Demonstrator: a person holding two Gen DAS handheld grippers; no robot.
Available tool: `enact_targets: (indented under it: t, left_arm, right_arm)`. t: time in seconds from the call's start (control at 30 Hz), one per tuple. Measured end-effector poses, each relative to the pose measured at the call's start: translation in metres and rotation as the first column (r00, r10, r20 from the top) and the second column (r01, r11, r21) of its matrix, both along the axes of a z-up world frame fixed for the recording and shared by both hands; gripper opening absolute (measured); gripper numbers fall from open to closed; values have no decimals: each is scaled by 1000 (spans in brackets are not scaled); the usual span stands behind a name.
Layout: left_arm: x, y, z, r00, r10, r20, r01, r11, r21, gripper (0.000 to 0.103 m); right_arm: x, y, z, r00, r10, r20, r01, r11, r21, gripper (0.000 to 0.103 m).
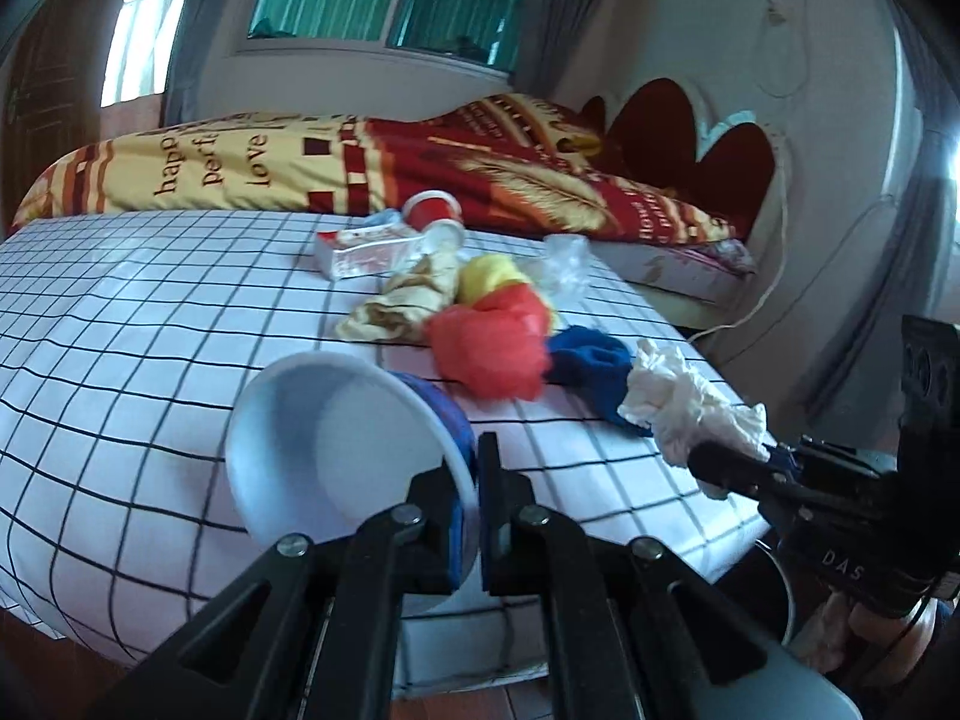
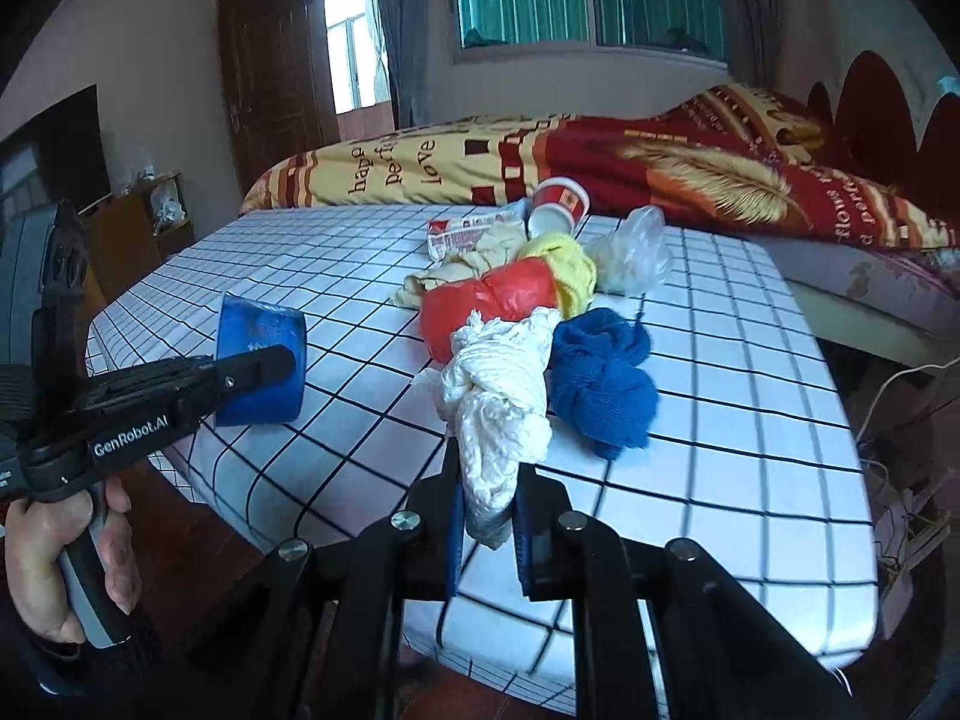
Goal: Collect trash
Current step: 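Carry the tissue and blue cup over the black bucket with both tools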
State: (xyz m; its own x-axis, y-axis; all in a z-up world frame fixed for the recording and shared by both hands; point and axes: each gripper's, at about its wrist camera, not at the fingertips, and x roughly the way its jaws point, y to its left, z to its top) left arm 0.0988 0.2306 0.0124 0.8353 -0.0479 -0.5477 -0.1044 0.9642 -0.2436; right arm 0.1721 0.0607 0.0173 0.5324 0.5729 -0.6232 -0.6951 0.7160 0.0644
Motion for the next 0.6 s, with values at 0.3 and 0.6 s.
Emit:
enact_targets:
  t: [0.3, 0.6]
  left_arm:
    - [-6, -51, 13, 993, -113, 37, 113, 994, 5, 4]
    - [3, -116, 13, 972, -234, 24, 233, 972, 36, 4]
  right_arm:
    - [-21, -70, 23, 996, -79, 47, 79, 997, -15, 14]
    - [-28, -153, 22, 976, -214, 33, 215, 976, -19, 14]
